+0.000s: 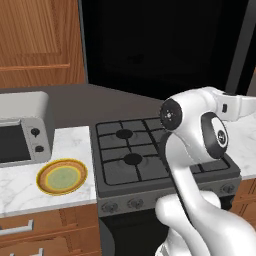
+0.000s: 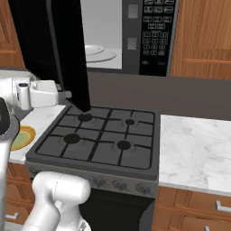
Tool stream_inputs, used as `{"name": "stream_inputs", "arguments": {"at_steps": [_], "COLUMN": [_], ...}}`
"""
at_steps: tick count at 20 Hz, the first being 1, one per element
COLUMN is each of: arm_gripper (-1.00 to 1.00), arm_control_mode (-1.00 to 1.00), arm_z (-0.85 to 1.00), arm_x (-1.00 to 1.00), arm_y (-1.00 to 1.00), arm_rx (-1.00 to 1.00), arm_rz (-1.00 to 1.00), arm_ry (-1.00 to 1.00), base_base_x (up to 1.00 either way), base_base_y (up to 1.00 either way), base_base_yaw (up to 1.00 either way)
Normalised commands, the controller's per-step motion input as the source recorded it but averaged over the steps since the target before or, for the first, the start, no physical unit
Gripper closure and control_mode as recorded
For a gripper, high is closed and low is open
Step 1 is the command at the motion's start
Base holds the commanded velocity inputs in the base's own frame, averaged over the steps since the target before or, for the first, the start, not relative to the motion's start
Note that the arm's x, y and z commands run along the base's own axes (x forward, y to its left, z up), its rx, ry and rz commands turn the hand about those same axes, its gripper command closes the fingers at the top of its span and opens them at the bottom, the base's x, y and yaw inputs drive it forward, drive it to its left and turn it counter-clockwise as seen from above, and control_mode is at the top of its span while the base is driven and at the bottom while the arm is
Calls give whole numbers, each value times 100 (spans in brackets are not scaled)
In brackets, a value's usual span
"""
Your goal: Pick the chicken drumstick from the counter and place it in the microwave. Then turn on the microwave.
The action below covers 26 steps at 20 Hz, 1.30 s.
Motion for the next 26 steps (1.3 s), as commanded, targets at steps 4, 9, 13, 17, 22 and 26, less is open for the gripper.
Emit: {"name": "stream_inputs", "arguments": {"at_steps": [4, 9, 13, 17, 22, 26], "arm_gripper": [-100, -100, -100, -100, -100, -100], "arm_control_mode": [-100, -100, -100, -100, -100, -100], "arm_z": [0, 3, 5, 8, 12, 14], "arm_x": [23, 33, 45, 50, 44, 36], "arm_y": [-34, -36, -27, -22, -20, -14], "arm_rx": [3, 5, 3, 3, 2, 0], "arm_rz": [0, 6, 11, 14, 12, 12], "arm_ry": [2, 3, 0, 0, 1, 2], "base_base_x": [0, 0, 0, 0, 0, 0], "base_base_y": [0, 0, 0, 0, 0, 0], "base_base_yaw": [0, 0, 0, 0, 0, 0]}}
